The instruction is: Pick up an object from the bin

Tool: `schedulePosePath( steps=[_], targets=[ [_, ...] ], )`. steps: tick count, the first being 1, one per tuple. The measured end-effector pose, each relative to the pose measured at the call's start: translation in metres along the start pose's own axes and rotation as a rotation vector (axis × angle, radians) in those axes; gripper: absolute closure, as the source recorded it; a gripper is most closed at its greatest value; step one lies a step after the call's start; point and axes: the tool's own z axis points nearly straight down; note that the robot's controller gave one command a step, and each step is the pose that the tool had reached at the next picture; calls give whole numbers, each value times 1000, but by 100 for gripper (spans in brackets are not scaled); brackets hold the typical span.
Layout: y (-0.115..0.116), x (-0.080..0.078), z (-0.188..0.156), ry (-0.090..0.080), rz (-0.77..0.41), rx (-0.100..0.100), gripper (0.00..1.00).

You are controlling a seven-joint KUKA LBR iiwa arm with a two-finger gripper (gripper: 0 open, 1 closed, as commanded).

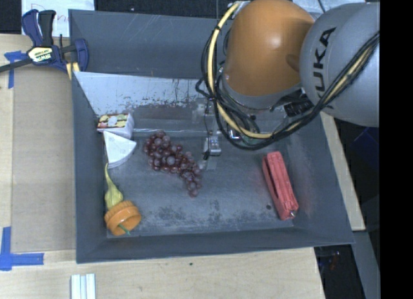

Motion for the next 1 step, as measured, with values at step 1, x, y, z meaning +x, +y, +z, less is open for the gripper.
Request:
schedulePosePath(
  steps=[1],
  targets=[
    [0,-1,-5,-9,3,-2,0]
  ],
)
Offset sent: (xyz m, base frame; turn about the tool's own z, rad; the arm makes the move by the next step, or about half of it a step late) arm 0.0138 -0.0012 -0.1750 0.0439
